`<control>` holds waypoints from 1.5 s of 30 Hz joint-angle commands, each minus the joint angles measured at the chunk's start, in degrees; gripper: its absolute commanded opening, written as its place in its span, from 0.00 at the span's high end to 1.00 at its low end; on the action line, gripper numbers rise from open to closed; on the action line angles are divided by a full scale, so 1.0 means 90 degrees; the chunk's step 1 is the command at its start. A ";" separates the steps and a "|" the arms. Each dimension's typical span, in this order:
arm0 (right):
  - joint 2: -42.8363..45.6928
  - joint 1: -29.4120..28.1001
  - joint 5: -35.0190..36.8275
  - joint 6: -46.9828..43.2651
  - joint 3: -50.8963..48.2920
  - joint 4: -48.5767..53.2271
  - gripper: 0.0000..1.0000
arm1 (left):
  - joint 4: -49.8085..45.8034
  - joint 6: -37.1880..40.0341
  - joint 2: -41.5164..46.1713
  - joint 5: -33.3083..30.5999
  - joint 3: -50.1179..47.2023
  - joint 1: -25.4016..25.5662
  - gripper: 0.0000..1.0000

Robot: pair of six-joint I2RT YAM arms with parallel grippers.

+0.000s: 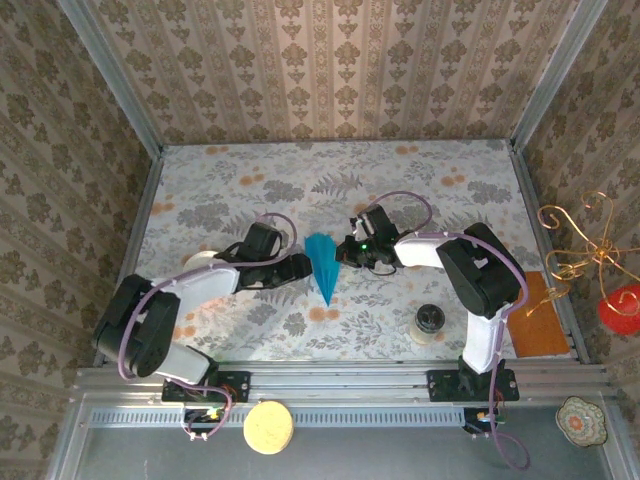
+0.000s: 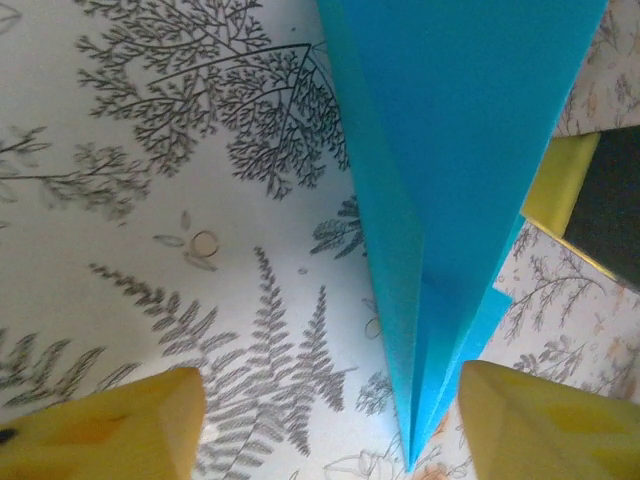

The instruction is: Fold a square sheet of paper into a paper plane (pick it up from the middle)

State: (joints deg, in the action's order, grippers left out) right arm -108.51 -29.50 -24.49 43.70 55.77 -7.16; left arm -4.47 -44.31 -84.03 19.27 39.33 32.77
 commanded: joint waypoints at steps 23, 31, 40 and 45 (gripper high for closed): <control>0.0624 0.0093 0.0286 -0.0092 -0.0233 0.0014 0.97 | 0.0299 -0.0389 -0.0616 -0.0514 0.0635 -0.0075 0.90; 0.0526 0.0124 0.0361 0.0072 -0.0357 -0.0157 0.97 | 0.0403 -0.0462 -0.0577 -0.0506 0.0275 -0.0155 0.91; 0.0318 0.0094 0.0284 0.0075 -0.0357 -0.0091 0.96 | 0.0090 -0.0325 -0.0829 -0.0591 0.0336 -0.0182 0.83; 0.0312 0.0084 0.0136 0.0090 -0.0321 -0.0152 0.96 | -0.0490 -0.0141 -0.0549 -0.0852 0.0573 -0.0141 0.73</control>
State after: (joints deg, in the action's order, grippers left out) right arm -104.97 -28.53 -22.31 43.79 52.95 -7.62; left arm -4.36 -47.18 -90.48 13.85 42.13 31.73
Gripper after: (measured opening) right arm 0.067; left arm 0.266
